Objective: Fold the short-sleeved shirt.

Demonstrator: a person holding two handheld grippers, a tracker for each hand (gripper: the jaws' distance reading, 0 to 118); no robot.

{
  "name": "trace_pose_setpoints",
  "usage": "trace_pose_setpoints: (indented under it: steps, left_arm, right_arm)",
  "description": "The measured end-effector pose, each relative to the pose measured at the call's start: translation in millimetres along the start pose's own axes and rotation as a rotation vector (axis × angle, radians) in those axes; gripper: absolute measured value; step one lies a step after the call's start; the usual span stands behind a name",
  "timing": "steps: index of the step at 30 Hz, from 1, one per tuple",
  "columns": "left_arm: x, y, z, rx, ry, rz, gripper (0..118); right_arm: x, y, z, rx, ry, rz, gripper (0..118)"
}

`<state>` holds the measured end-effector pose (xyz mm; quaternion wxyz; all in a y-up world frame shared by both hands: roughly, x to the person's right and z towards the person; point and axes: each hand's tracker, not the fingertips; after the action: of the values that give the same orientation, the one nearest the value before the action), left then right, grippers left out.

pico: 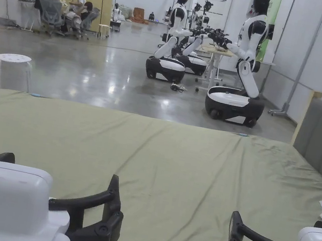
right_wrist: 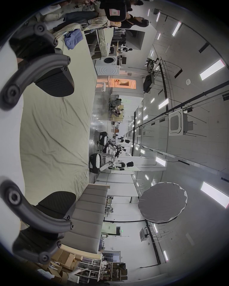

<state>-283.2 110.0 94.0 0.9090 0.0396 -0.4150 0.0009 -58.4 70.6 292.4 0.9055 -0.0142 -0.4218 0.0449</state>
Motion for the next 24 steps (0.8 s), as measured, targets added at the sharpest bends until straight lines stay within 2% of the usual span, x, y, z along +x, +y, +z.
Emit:
trace_pose_setpoints:
  steps: [13,24]
  left_arm:
    - [-4.7,-4.7,-4.1,-0.006,0.002,0.030,117]
    - [-3.4,-5.2,-8.0,0.029,0.051,-0.015,117]
  right_arm:
    - [-0.1,0.2,-0.3,-0.016,0.011,-0.012,118]
    - [-3.9,0.4,-0.8,-0.021,0.025,-0.003,118]
